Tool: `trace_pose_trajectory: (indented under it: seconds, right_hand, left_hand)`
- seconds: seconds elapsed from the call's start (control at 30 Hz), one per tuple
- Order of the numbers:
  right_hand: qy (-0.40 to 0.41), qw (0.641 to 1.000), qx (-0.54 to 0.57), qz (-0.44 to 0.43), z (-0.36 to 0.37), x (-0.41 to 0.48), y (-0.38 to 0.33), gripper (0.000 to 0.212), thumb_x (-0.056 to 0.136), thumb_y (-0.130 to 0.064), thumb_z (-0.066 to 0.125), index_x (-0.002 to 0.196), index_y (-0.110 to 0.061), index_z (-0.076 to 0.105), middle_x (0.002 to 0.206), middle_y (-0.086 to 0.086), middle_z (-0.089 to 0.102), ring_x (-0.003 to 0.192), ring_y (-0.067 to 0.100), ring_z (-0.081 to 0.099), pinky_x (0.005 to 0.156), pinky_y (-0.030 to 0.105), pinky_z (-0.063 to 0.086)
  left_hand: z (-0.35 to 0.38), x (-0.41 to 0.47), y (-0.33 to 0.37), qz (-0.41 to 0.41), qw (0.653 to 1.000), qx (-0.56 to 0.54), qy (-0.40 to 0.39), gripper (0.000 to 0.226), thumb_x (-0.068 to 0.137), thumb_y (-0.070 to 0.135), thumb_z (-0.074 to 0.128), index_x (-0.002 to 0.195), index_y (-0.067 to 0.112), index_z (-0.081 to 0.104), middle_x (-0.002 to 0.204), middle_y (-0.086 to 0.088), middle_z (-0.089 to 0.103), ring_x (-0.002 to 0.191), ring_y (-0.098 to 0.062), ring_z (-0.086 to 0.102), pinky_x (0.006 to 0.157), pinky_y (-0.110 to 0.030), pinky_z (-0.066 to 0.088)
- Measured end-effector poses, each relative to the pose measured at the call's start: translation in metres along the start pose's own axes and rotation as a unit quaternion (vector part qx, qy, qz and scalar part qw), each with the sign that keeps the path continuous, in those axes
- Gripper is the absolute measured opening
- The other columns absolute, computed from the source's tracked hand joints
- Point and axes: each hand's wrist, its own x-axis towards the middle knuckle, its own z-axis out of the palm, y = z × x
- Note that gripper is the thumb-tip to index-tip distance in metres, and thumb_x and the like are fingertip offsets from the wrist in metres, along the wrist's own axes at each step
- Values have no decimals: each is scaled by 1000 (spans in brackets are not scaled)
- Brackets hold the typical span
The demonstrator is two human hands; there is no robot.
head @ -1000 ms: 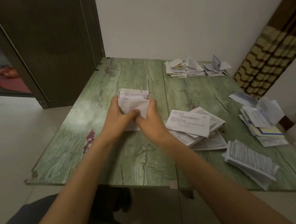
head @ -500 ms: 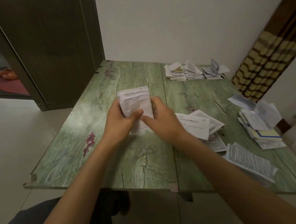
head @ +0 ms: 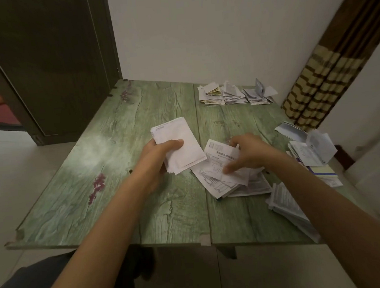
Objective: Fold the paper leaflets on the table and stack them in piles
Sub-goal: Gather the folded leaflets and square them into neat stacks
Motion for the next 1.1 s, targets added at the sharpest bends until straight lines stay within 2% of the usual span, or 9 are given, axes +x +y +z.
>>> trace_pose_trajectory:
  seconds: [0.2, 0.3, 0.4, 0.53, 0.7, 0.8, 0.9, 0.97, 1.1]
  right_hand:
    - [106, 983, 109, -106, 1, -5, 10, 14, 86, -21, 65, 91, -9, 68, 74, -8, 53, 67, 3, 47, 55, 15, 32]
    - [142, 973, 138, -116, -1, -4, 16, 22, 91, -19, 59, 105, -7, 71, 82, -10, 60, 76, 0, 50, 65, 12, 35]
    - [192, 960, 175, -107, -3, -5, 18, 22, 88, -21, 63, 104, -8, 71, 110, 6, 60, 105, 17, 51, 92, 32, 40]
    - [177, 911, 362, -91, -13, -17, 14, 7, 91, -13, 57, 91, -12, 64, 81, 2, 61, 70, 11, 59, 66, 29, 48]
    - [200, 863, 451, -113, -19, -34, -4, 14, 93, -1, 48, 98, -13, 53, 83, -2, 59, 64, -4, 60, 48, 12, 46]
    - [155, 869, 444, -155, -15, -43, -18, 19, 89, 0, 55, 102, -13, 62, 106, -6, 57, 96, 10, 61, 70, 17, 55]
    - [153, 905, 327, -225, -12, -49, -26, 37, 84, -2, 63, 118, -15, 60, 114, -15, 50, 110, -1, 46, 91, 2, 36]
    - [163, 914, 270, -255, -15, -53, -30, 43, 83, -4, 66, 124, -14, 56, 116, -16, 48, 106, -9, 42, 88, -5, 29]
    - [128, 897, 340, -252, -20, -58, -33, 45, 83, -1, 66, 125, -13, 55, 107, -11, 59, 77, -10, 59, 74, 7, 48]
  left_hand:
    - [0, 2, 2, -17, 1000, -3, 0, 25, 87, 9, 59, 110, 15, 59, 96, -2, 72, 80, -15, 70, 67, -27, 57]
    - [3, -1, 5, -34, 999, -32, -6, 17, 87, 8, 57, 103, 14, 60, 93, -2, 71, 76, -13, 69, 60, -21, 56]
    - [5, -4, 8, -43, 997, -57, -18, 15, 88, 6, 55, 100, 13, 61, 90, -1, 71, 73, -12, 69, 58, -20, 56]
    - [7, -9, 11, -59, 995, -79, -27, 16, 88, 6, 55, 101, 12, 61, 79, 1, 73, 67, -11, 70, 52, -20, 54]
    - [13, -18, 18, -73, 985, -129, -93, 22, 83, 4, 54, 104, 7, 62, 86, -6, 73, 72, -17, 71, 57, -25, 57]
    - [16, -25, 22, -70, 977, -141, -147, 33, 72, 8, 56, 105, 7, 62, 88, -7, 72, 74, -18, 70, 57, -25, 56]
    - [15, -29, 27, -51, 979, -117, -158, 32, 71, 9, 56, 102, 8, 62, 84, -6, 72, 71, -16, 70, 53, -23, 54]
    - [13, -31, 29, -40, 984, -78, -154, 25, 76, 7, 55, 99, 10, 62, 81, -4, 73, 70, -15, 70, 53, -22, 54]
    - [9, -31, 30, -38, 987, -72, -137, 20, 78, 5, 55, 97, 9, 62, 78, -3, 73, 68, -14, 70, 54, -23, 55]
